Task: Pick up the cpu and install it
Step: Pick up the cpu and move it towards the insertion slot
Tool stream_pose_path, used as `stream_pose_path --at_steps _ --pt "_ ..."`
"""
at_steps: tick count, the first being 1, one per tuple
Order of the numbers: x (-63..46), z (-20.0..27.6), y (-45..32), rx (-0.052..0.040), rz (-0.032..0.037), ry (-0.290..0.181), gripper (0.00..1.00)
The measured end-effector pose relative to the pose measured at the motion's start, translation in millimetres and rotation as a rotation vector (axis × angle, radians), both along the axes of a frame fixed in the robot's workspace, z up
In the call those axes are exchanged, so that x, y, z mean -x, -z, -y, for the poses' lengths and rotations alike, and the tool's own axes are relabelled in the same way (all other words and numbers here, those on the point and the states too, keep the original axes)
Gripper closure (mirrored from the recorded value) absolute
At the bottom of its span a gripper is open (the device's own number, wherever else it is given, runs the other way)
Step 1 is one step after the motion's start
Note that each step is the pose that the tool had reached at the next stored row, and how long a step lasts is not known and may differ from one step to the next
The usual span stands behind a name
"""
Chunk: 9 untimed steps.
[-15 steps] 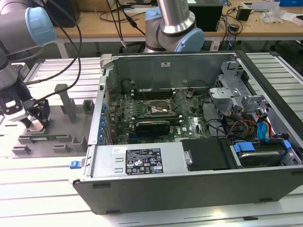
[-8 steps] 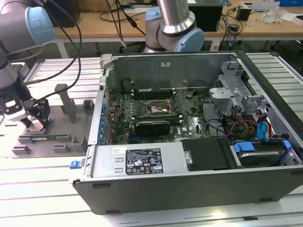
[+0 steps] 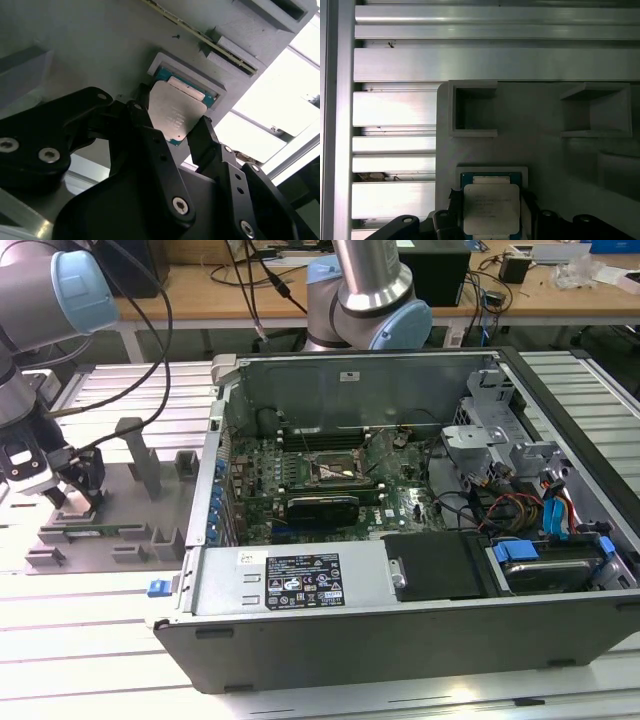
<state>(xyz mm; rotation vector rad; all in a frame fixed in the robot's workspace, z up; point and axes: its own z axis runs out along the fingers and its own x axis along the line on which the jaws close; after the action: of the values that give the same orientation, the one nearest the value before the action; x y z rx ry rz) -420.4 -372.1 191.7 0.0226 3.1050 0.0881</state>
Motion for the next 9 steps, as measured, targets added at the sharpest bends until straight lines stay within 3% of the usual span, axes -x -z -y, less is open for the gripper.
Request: stream_pose_path --at_steps 9 --pt "0.0 0.0 0.0 -0.0017 0.0001 0.000 0.45"
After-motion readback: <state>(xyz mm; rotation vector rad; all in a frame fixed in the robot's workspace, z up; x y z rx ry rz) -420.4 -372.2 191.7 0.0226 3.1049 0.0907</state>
